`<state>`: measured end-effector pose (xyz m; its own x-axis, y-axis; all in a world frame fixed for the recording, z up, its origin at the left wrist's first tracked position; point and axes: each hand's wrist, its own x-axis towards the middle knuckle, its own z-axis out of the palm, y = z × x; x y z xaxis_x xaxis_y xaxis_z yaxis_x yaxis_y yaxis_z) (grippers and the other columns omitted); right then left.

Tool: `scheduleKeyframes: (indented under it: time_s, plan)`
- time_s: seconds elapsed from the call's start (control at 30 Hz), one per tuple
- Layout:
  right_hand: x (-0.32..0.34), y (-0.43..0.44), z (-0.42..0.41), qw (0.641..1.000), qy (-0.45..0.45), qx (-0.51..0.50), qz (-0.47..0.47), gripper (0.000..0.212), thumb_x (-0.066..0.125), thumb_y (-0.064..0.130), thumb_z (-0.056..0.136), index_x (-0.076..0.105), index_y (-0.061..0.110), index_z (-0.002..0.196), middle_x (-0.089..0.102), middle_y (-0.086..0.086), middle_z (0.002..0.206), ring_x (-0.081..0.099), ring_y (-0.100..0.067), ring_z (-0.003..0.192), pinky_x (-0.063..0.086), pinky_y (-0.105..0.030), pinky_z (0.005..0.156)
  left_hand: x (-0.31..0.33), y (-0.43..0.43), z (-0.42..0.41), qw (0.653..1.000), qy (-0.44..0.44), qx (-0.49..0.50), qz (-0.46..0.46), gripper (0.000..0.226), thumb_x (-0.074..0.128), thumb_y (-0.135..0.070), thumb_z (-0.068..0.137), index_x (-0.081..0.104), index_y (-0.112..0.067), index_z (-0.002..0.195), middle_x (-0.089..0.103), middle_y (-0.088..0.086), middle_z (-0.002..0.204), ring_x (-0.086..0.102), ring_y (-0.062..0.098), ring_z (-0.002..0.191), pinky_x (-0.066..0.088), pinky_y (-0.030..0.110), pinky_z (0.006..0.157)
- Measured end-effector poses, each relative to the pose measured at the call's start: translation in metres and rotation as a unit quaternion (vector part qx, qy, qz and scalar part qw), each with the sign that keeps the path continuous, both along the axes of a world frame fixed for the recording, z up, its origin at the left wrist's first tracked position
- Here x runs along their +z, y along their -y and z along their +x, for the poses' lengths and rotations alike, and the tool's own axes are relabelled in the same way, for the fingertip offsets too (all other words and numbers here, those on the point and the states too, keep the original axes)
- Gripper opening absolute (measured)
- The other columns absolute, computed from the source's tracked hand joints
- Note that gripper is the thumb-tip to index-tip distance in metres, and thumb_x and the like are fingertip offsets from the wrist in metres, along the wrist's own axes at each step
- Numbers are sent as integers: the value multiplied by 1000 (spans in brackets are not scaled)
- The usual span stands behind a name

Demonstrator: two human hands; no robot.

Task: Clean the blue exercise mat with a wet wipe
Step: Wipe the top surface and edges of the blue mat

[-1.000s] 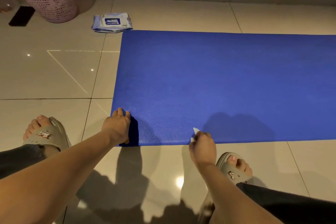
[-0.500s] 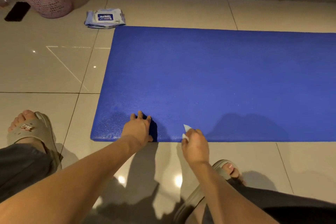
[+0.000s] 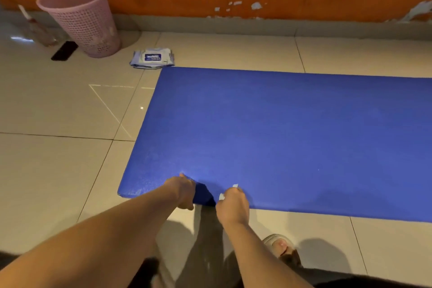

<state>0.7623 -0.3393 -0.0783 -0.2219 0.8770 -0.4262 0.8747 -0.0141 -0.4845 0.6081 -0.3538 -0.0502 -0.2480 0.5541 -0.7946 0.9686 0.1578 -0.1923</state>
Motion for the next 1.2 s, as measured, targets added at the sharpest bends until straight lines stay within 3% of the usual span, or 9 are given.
scheduleKeyframes:
  time_s: [0.13,0.27,0.4,0.5,0.6,0.8,0.97,1.07,1.2]
  plan:
    - [-1,7,-7,997,29,71,2,13,56,17,99,62,12,88,61,-9,116,62,-29,103,48,-30,86,-3,2,3,999,5,-20,29,47,56,-32,101,50,-14,145,50,7,149,48,28,138,46,41,106]
    - [3,4,-6,995,22,96,-22,40,54,18,96,38,19,60,62,-18,111,60,-37,105,49,-33,90,-1,8,-2,995,26,22,93,47,54,-23,102,48,-14,147,49,8,152,47,28,141,43,38,109]
    - [12,7,-8,996,23,82,-19,40,49,25,101,36,22,64,59,-15,123,58,-32,113,45,-33,91,-8,18,-9,968,84,128,199,49,52,-47,100,48,-20,141,58,2,137,56,26,125,47,36,94]
    - [0,7,-7,996,10,84,13,24,49,26,102,53,21,78,54,-10,131,59,-29,112,46,-34,90,-27,36,-8,945,87,135,285,84,49,-68,96,19,-25,161,28,7,163,28,29,148,31,40,115]
    - [-17,5,1,993,10,106,53,15,52,25,103,62,14,105,53,-4,128,63,-26,99,48,-34,81,-46,49,-6,948,103,126,274,98,39,-82,89,-3,-34,163,-10,6,171,-8,30,157,6,46,127]
    - [-24,3,28,989,-6,99,113,24,54,29,103,64,16,120,58,0,127,62,-24,109,49,-35,82,-67,50,2,940,87,152,293,98,23,-90,84,-4,-38,163,-17,5,170,-20,30,155,-3,51,127]
    - [-33,-11,93,991,-7,-38,127,10,63,23,96,68,16,99,60,-4,105,65,-31,87,43,-34,65,-70,40,17,941,45,185,281,110,2,-98,70,-12,-38,161,-20,9,169,-24,34,154,-6,53,126]
    - [-34,-19,119,987,-31,-123,104,11,64,21,96,70,14,101,59,-5,104,61,-28,77,38,-29,67,-72,37,23,942,27,191,274,120,-16,-97,55,-16,-38,160,-21,11,169,-23,35,154,-5,54,125]
    - [-31,-6,77,989,-82,-62,109,9,61,17,95,70,16,91,61,-10,107,65,-33,88,45,-33,72,-70,36,24,949,18,188,253,105,0,-96,72,-19,-38,159,-24,10,168,-25,34,153,-3,53,126]
